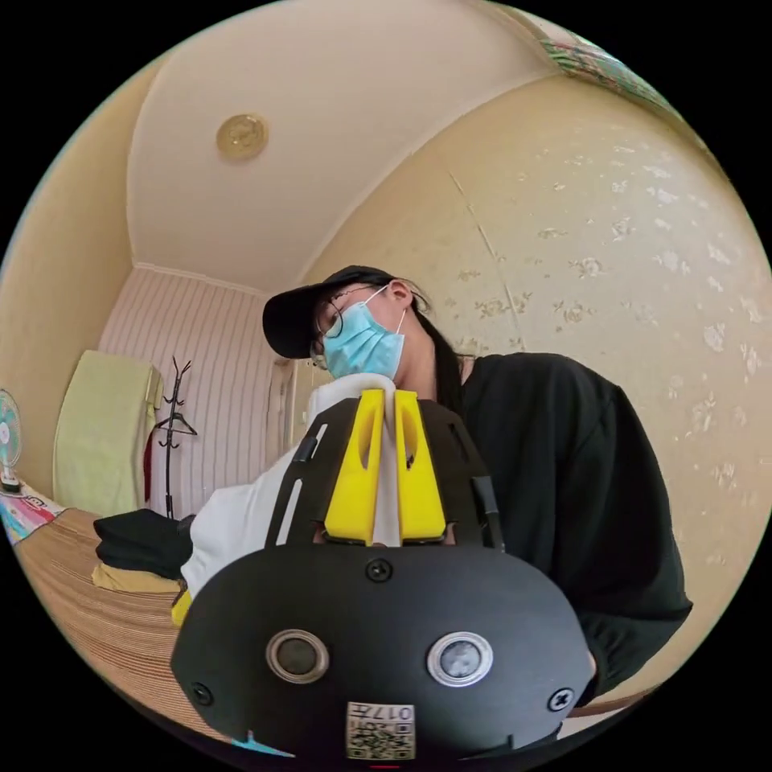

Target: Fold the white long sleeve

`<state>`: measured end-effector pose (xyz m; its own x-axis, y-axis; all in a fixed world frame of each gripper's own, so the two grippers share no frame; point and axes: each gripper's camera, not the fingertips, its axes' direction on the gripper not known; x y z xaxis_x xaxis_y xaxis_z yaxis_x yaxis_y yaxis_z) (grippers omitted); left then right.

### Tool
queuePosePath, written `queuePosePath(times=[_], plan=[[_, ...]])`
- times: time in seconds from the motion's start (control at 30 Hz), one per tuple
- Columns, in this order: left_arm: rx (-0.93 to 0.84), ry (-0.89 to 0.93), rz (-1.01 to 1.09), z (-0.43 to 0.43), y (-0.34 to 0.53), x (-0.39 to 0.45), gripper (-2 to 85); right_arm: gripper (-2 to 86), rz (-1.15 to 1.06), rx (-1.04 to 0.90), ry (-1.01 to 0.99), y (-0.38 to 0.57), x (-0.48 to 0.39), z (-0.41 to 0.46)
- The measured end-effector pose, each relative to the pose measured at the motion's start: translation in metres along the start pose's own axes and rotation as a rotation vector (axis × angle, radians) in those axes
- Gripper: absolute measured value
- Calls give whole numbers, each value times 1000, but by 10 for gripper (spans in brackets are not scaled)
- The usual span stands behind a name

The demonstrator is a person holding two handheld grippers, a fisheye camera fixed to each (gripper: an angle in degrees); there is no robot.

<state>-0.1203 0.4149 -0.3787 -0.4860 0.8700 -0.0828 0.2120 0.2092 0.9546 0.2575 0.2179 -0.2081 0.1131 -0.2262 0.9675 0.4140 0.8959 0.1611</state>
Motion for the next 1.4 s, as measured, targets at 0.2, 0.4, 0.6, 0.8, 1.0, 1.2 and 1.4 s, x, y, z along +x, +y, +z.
queuePosePath(times=[0.2, 0.4, 0.6, 0.8, 1.0, 1.2, 1.4], plan=[[259, 362, -45, 8, -6, -38, 7, 125, 199, -67, -227, 10, 58, 115], [253, 370, -8, -1, -39, -19, 8, 155, 309, 196, -366, 2, 71, 118], [291, 410, 22, -1, -60, -32, 8, 145, 315, 58, -477, -27, 83, 181], [202, 179, 94, -43, -98, -6, 7, 36, 274, 298, -130, -21, 55, 96], [100, -591, 94, -111, -132, 77, 4, 28, -40, 731, 156, -32, -75, -62], [186, -932, 114, -106, -137, 68, 4, 29, -335, 769, 571, -97, -219, -39], [188, -1261, -158, -172, -219, -80, 11, 38, -133, 618, 764, -256, -153, -34]])
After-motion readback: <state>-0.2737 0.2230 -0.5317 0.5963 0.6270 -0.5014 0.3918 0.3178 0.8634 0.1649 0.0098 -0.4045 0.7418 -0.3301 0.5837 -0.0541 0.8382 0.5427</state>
